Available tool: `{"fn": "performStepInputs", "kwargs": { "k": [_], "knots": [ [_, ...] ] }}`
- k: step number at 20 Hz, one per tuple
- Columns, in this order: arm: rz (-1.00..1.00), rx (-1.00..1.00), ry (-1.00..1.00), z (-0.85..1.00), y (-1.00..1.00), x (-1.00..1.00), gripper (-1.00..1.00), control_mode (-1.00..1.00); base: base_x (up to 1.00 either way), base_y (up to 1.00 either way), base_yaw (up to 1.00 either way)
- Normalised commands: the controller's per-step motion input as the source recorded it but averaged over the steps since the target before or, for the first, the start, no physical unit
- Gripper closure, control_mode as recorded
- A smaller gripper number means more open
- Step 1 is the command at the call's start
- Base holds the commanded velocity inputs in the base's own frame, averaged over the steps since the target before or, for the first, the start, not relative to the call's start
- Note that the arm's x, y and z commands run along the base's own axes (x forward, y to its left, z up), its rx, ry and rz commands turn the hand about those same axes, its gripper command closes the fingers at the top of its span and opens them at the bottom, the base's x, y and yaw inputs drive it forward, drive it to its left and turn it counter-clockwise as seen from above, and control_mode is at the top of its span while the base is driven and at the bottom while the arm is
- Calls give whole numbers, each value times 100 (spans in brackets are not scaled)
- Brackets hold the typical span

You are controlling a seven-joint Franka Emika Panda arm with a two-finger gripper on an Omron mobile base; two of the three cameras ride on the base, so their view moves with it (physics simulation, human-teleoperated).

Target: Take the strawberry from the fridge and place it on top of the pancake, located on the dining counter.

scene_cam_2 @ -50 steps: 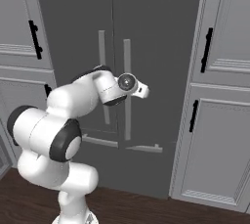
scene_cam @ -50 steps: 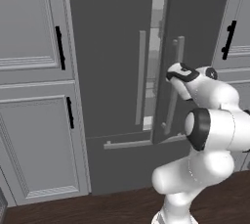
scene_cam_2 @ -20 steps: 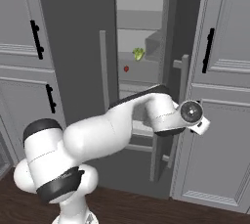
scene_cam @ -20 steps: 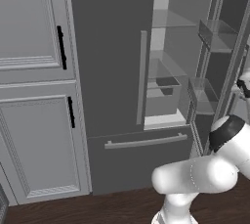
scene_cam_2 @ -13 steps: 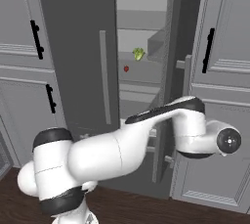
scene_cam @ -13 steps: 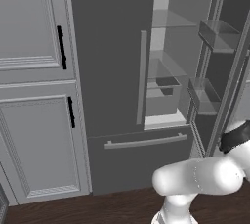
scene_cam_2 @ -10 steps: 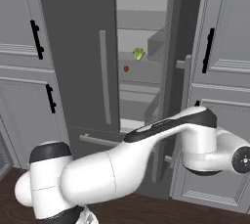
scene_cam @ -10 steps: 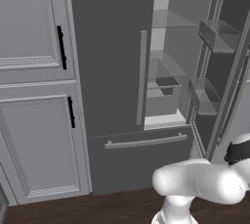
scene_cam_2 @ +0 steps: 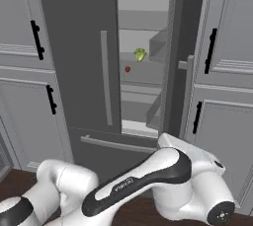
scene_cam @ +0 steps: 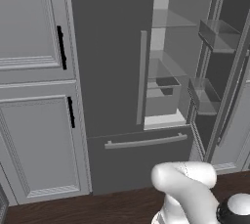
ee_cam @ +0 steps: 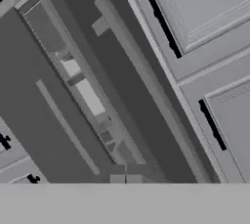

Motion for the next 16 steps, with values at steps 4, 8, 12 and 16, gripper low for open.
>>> {"fn": "performStepInputs", "kwargs": {
  "k": [4,8,12,16],
  "knots": [
    [-15,-13,-45,19,100,-11,100,-100,0,0,0],
    [-36,-1,-35,13,100,-38,100,-100,0,0,0],
    [-35,-1,-20,34,100,-48,100,-100,0,0,0],
    [-17,-10,-3,56,99,-6,100,-100,0,0,0]
  ]
}}
